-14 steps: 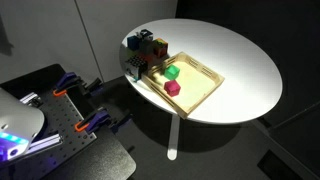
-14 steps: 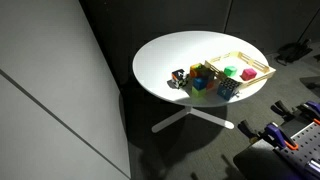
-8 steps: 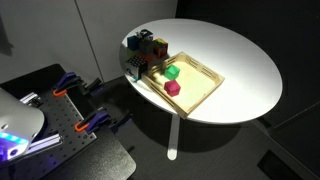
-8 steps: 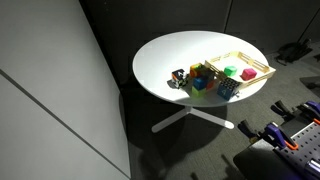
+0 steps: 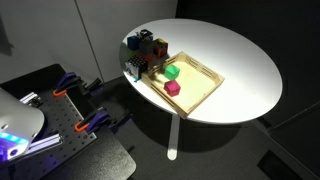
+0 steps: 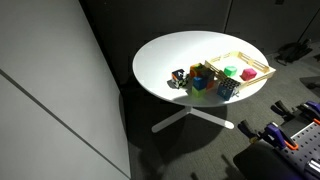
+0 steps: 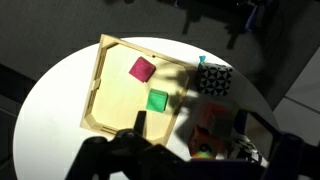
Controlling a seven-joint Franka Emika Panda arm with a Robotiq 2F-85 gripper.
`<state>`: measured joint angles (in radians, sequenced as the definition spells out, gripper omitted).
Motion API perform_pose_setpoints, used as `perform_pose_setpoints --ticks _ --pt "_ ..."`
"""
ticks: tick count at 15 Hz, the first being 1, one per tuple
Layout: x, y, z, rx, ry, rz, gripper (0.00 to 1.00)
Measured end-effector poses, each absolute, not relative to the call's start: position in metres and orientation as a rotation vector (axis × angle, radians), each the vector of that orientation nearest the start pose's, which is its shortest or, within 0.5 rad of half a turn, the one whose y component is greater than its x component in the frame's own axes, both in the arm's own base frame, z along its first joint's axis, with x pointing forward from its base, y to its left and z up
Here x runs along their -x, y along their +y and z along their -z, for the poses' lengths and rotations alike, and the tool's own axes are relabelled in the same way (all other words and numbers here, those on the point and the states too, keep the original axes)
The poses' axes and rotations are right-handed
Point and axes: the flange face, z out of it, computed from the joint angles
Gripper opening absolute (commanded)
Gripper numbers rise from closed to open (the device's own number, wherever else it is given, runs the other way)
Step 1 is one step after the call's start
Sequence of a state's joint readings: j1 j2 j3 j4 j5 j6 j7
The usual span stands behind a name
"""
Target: Put the square at the front of the table in the box.
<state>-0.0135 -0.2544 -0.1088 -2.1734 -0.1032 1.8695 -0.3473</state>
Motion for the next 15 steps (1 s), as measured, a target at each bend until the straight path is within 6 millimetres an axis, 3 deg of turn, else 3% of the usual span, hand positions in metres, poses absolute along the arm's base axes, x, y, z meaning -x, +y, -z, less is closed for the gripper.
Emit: perform_pose_setpoints --ticks 10,15 --pt "-0.485 -0.011 -0.420 3.196 -0.412 -0.030 1.00" --pt "-0.486 -0.002 -0.401 3.200 -0.378 -0.014 1.00"
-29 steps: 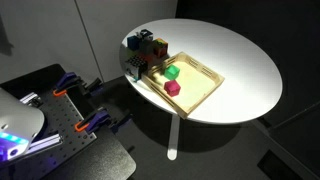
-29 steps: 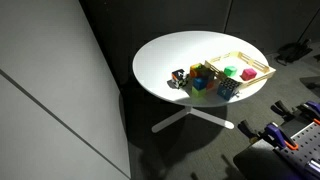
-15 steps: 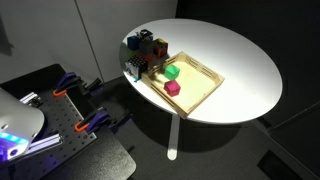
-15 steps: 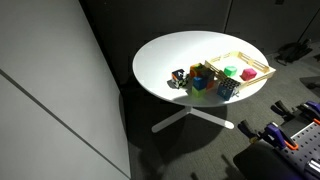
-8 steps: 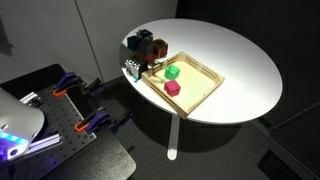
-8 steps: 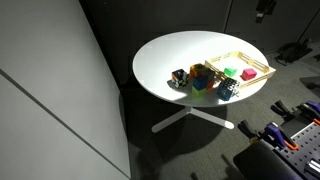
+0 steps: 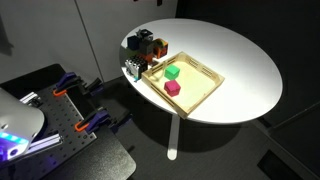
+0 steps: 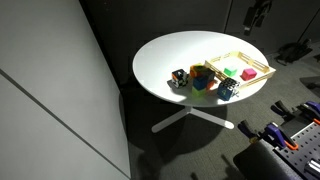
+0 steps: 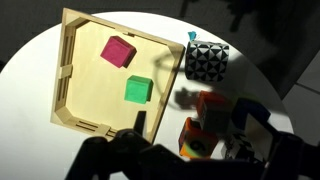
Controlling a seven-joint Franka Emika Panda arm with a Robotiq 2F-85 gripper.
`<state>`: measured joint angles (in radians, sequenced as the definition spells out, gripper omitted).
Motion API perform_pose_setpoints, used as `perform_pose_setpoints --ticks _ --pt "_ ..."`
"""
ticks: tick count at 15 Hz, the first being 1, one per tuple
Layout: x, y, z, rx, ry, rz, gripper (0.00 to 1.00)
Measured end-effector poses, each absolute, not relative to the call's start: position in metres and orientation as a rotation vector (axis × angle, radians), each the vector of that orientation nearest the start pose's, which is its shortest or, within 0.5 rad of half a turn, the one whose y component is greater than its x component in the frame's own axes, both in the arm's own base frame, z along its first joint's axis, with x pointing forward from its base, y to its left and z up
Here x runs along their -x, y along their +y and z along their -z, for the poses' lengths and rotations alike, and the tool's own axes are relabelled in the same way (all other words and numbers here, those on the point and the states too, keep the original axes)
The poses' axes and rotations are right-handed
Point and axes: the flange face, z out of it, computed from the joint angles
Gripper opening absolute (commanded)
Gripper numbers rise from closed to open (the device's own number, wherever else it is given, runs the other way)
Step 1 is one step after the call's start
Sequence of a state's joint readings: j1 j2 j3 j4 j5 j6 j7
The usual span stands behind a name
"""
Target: Put the square at the front of the table in the box.
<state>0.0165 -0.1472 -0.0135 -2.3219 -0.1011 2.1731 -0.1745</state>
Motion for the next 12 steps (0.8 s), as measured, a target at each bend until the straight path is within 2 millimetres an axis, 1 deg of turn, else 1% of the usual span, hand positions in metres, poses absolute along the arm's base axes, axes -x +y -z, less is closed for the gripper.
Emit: perform_pose_setpoints --ticks 5,7,9,12 --pt "-0.486 -0.002 -0.400 3.200 -0.375 -0.014 1.00" --pt "-0.486 -0.002 -0.395 3.199 -0.377 -0.031 1.00" --pt "-0.486 0.000 -0.380 3.192 -0.384 -0.082 1.00" --pt "-0.488 0.008 -0.349 3.167 -0.394 -0.155 1.00"
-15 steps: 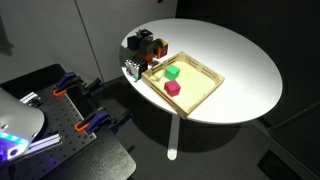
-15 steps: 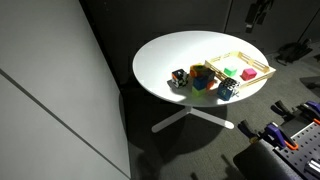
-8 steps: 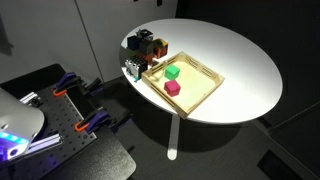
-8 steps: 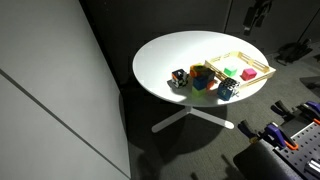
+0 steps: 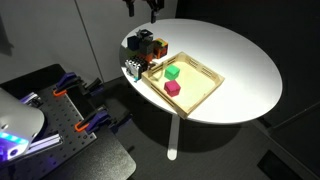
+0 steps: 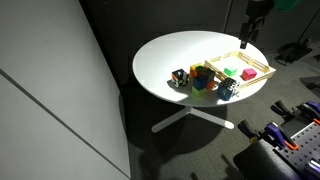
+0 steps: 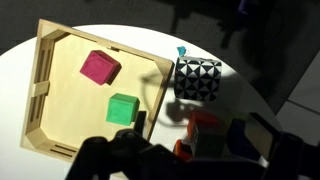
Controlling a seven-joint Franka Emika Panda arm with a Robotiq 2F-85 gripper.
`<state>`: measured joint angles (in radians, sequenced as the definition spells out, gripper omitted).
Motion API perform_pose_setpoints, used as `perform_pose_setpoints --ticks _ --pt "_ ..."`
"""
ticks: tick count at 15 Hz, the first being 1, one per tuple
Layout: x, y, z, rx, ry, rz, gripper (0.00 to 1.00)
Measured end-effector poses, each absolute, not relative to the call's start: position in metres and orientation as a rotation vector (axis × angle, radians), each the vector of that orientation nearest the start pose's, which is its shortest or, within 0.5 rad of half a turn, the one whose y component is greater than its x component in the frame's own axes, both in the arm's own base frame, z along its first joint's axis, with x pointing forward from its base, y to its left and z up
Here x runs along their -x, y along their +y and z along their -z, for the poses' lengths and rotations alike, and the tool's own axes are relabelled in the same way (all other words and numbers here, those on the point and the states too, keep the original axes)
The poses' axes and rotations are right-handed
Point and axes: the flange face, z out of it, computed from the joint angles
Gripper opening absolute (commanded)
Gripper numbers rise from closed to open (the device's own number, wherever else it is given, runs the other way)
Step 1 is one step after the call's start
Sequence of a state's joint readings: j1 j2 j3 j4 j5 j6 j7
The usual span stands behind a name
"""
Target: Put the square at the front of the table in the box.
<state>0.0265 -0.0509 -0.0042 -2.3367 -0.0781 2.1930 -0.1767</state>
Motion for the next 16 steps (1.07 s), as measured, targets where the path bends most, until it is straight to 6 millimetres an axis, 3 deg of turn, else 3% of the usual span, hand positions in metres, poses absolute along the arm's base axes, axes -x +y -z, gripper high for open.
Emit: perform_pose_setpoints --ticks 6,16 --pt "-0.495 0.028 -0.291 3.142 -0.446 -0.123 1.00" --pt "-0.497 0.054 -0.216 3.129 -0.565 -0.055 1.00"
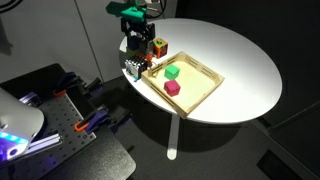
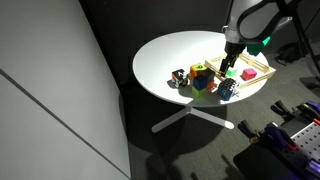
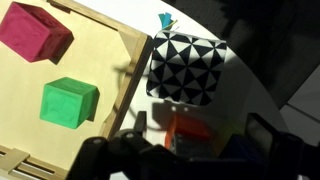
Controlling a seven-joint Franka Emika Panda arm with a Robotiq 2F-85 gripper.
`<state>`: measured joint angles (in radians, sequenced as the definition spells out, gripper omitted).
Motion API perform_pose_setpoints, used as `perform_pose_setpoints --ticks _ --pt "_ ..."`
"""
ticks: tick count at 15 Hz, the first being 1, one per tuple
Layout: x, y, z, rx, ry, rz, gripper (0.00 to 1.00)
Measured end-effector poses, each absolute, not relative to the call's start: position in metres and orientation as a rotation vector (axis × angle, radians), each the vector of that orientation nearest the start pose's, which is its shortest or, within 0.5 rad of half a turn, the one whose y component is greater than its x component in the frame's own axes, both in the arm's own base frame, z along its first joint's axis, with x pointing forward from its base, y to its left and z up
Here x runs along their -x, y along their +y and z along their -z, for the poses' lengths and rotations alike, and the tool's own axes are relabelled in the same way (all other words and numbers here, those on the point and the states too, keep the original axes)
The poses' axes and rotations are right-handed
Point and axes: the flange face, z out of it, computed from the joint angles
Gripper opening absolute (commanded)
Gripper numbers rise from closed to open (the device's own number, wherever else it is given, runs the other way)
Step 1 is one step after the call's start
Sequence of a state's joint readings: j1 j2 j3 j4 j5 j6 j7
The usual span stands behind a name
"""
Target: Put the square at the front of the table in the box.
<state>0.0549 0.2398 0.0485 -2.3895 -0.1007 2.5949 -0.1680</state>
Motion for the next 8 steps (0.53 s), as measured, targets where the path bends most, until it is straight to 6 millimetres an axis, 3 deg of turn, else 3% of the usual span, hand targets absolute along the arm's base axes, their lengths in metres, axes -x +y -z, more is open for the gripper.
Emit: perform_pose_setpoints --ticks 8 --pt "-0.486 0.069 -0.171 3.151 -0.636 -0.126 1.00"
